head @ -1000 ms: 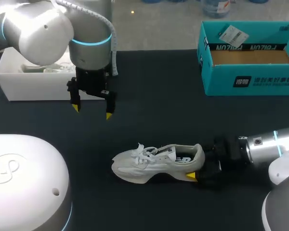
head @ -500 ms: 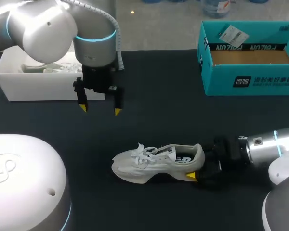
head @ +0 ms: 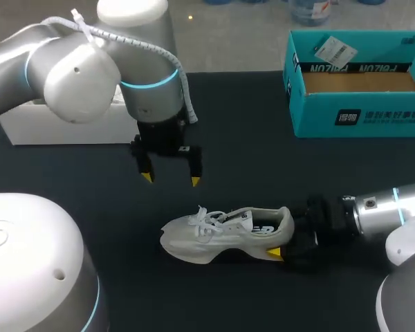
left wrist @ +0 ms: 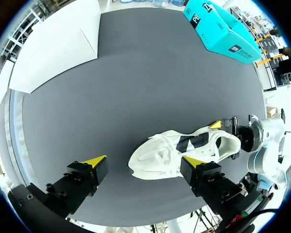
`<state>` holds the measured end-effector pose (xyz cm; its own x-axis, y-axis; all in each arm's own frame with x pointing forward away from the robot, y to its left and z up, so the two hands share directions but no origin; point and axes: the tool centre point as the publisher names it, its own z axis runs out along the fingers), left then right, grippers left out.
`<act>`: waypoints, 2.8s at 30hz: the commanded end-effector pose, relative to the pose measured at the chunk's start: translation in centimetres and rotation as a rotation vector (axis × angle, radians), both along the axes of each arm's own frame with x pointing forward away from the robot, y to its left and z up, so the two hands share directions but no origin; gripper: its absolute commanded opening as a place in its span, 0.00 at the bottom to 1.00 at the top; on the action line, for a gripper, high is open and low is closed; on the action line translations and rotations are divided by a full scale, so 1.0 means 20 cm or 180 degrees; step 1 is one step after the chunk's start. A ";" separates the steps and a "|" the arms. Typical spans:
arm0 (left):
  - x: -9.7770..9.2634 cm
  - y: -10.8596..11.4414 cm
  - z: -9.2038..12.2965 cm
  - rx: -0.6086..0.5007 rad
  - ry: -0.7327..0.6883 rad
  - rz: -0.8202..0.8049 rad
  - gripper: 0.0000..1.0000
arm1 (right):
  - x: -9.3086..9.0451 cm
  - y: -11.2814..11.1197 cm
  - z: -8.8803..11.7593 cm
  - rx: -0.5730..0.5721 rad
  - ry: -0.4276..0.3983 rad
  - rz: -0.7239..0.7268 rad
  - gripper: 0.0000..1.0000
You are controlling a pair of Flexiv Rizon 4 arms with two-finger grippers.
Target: Take the shoe out of the shoebox, open the shoe tongue, remove and reinsert the insole, then place the shoe into the shoebox
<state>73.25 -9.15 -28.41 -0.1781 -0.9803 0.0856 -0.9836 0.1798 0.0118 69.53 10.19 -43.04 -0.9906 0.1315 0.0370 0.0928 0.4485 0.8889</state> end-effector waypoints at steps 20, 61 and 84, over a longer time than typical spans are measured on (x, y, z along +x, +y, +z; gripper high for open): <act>-0.17 -0.60 -0.15 0.0040 -0.0147 -0.0187 1.00 | 0.00 0.01 0.00 -0.0019 0.0002 -0.0002 0.00; -0.24 -0.40 -0.17 0.0278 0.0123 -0.0057 0.10 | 0.00 0.01 0.00 -0.0019 0.0002 -0.0002 0.00; -0.27 -0.16 0.04 -0.0439 0.1049 -0.0296 0.00 | 0.00 0.01 0.00 -0.0019 0.0002 -0.0002 0.00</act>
